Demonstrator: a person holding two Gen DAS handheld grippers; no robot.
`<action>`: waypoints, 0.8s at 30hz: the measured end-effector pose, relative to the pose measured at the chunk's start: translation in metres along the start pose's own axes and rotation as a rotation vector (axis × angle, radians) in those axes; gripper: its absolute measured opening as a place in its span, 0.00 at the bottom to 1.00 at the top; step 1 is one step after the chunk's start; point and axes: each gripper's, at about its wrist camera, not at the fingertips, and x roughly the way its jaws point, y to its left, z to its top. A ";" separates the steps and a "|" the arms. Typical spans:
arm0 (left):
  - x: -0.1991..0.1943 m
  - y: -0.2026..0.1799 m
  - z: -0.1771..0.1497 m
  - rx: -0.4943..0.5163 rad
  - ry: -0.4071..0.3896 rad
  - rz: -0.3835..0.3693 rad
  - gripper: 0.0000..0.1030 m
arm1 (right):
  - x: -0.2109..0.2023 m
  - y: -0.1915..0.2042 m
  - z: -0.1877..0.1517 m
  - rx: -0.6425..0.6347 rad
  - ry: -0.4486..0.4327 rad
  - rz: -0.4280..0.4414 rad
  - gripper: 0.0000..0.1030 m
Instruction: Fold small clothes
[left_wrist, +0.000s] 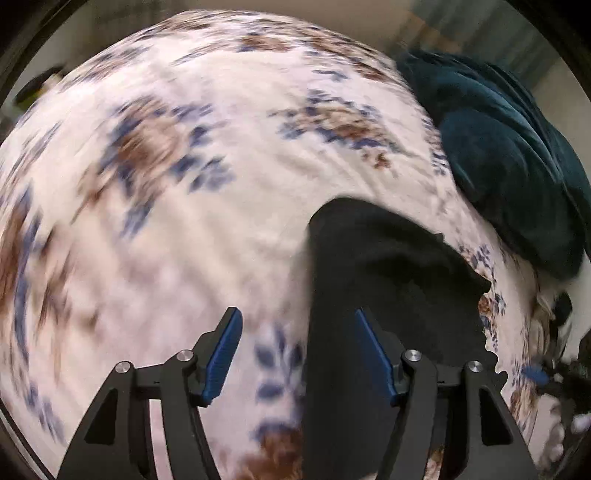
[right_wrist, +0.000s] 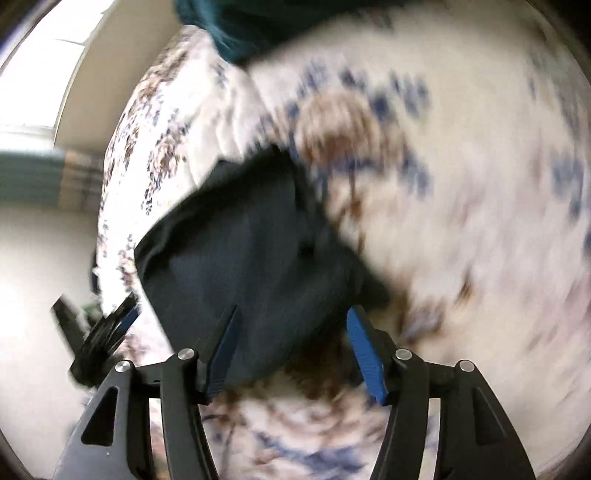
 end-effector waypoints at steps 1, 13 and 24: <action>0.001 0.003 -0.011 -0.048 0.018 0.005 0.73 | 0.005 0.003 0.013 -0.016 -0.011 -0.007 0.63; 0.035 -0.028 -0.018 -0.051 0.075 0.032 0.73 | 0.111 0.045 0.122 -0.091 0.017 0.136 0.08; 0.036 -0.021 -0.011 -0.077 0.077 0.041 0.73 | 0.085 0.109 0.148 -0.244 -0.121 0.022 0.07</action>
